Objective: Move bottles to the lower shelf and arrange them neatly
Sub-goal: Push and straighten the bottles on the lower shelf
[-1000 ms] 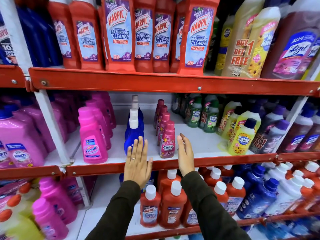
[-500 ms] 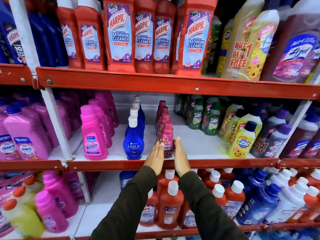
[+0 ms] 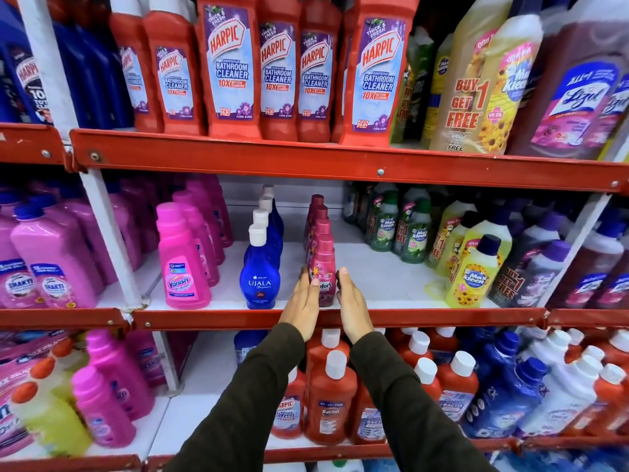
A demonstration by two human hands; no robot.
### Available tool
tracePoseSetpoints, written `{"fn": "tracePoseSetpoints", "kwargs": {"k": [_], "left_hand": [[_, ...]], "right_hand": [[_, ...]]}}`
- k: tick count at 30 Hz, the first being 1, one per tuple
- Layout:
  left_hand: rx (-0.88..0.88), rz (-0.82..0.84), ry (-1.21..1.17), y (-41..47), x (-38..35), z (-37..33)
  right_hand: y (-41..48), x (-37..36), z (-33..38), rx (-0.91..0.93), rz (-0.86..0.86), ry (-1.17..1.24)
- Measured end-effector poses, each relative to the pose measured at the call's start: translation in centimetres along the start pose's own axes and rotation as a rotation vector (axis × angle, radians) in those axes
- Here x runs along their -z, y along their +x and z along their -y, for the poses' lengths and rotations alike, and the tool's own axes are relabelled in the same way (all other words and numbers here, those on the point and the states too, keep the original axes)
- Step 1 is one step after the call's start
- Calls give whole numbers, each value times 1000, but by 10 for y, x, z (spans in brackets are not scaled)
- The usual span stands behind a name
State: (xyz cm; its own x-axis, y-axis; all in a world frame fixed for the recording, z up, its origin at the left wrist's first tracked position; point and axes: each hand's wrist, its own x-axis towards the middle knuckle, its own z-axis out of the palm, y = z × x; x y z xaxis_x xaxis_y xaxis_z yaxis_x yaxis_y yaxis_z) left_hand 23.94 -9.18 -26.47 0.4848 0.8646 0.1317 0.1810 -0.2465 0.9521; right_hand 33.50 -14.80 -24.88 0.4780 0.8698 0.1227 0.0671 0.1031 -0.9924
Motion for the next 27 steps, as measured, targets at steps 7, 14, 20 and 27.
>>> {"fn": "tracePoseSetpoints", "kwargs": {"k": [7, 14, 20, 27], "left_hand": [[-235, -292, 24, -27, 13, 4], [-305, -688, -39, -33, 56, 9], [56, -307, -338, -14, 95, 14], [102, -196, -449, -8, 104, 21]], "right_hand": [[-21, -14, -4, 263, -179, 61], [-26, -81, -1, 93, 63, 72], [-10, -111, 3, -74, 123, 211], [-11, -118, -2, -89, 139, 176]]}}
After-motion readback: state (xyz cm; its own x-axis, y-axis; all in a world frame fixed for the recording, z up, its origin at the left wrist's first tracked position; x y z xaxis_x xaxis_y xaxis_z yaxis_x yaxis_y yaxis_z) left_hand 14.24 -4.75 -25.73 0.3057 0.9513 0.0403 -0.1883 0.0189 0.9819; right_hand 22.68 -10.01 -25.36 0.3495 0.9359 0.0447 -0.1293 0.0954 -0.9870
